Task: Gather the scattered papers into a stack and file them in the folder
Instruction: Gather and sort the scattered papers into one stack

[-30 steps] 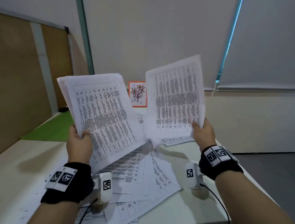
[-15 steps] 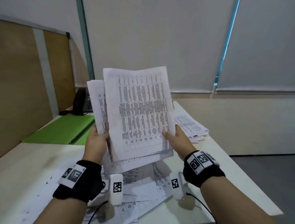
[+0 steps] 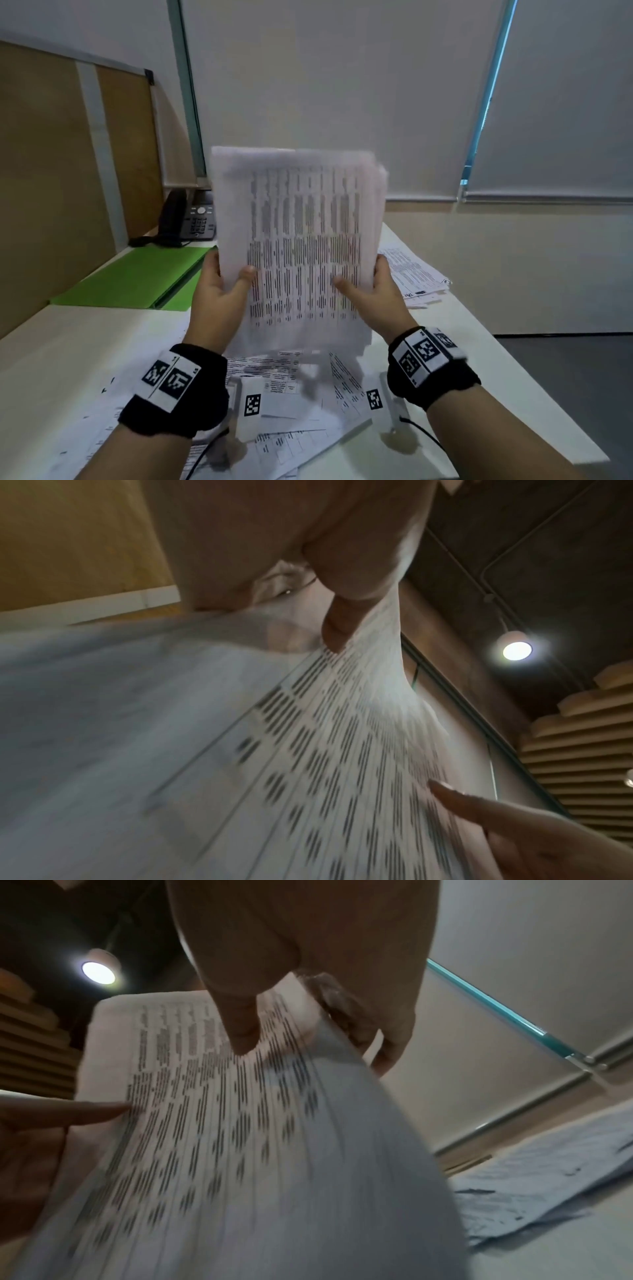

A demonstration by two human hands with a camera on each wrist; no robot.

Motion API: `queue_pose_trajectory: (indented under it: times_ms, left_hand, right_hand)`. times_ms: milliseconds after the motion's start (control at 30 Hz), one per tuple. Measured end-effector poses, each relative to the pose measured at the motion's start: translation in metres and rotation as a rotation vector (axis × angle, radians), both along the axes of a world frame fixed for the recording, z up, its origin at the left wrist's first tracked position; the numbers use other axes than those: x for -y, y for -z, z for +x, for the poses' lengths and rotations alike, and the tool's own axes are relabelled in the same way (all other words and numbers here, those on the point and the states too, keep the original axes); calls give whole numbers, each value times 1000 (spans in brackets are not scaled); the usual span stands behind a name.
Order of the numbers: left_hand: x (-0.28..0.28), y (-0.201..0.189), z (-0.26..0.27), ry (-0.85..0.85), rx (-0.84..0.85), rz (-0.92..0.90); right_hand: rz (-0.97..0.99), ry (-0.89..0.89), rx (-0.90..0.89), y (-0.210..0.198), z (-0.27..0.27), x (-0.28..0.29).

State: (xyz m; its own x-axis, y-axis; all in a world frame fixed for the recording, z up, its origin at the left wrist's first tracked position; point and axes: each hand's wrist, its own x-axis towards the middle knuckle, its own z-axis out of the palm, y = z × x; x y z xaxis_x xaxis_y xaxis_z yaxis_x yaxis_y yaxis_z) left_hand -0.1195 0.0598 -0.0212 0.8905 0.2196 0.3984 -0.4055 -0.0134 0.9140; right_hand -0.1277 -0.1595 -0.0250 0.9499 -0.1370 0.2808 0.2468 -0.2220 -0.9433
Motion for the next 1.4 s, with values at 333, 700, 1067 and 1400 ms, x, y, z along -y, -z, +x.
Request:
queue_pose_trajectory:
  times_ms: [333, 700, 1067, 1400]
  left_hand:
    - [-8, 13, -3, 62, -198, 126]
    - [-24, 28, 1, 12, -288, 224]
    - [-49, 14, 1, -249, -144, 180]
    - [-73, 25, 14, -292, -143, 119]
  right_hand:
    - [0, -17, 44, 6, -8, -15]
    - [-152, -8, -107, 0, -10, -20]
    - [-708, -97, -650, 9, 17, -26]
    - [-987, 2, -716, 35, 57, -51]
